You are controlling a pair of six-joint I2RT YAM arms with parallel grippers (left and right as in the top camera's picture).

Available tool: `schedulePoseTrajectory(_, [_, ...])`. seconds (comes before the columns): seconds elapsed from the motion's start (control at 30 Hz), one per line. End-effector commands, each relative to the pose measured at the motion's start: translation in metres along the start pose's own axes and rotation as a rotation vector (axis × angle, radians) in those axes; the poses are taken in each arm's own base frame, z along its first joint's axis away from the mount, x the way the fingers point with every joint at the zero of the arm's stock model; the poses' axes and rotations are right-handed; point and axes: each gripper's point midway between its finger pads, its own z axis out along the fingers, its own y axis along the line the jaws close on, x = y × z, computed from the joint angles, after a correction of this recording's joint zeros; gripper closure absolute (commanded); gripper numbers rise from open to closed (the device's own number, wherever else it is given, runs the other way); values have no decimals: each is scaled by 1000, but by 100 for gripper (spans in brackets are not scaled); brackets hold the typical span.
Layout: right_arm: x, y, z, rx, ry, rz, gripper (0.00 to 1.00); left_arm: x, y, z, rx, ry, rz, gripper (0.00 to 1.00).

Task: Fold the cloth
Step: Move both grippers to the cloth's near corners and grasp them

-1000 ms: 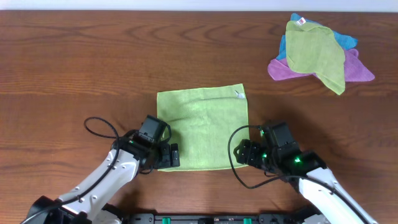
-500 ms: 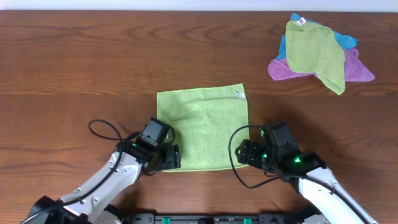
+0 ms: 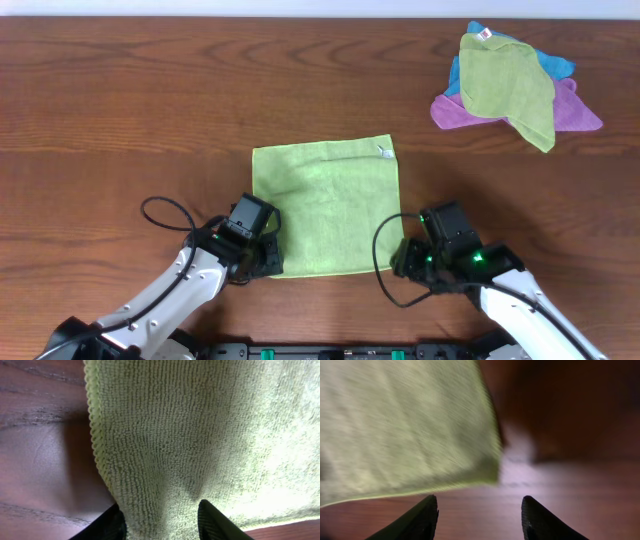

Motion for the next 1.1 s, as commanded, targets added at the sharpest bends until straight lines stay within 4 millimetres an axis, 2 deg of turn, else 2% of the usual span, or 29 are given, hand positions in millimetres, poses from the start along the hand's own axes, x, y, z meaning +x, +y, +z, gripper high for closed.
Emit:
schedulePoseTrajectory(0.0, [-2,-9,1,49,-27,40,45,24,22,13,-69,77,-19,57])
schedulePoseTrajectory(0.1, [-9,-5,2,35,-57,48,47,24,22,13,-70,76,-19,63])
schedulePoseTrajectory(0.2, [-13,-10,10,46,-81,92,47,22,24,13,-81,67,-18,63])
schedulePoseTrajectory(0.37, [-2,-19,24,50,-43,164,51,22,24,13,-81,68,-18,63])
schedulePoseTrajectory(0.57, [-2,-17,25,42,-41,180,68,21,25,13,-87,63,-17,62])
schedulePoseTrajectory(0.9, [-12,-11,25,16,-81,188,71,19,24,13,-85,55,-16,61])
schedulePoseTrajectory(1.0, [-13,-10,25,12,-85,187,81,19,24,13,-85,55,-16,70])
schedulePoseTrajectory(1.07, [-12,-10,25,14,-83,188,88,19,24,13,-85,54,-16,88])
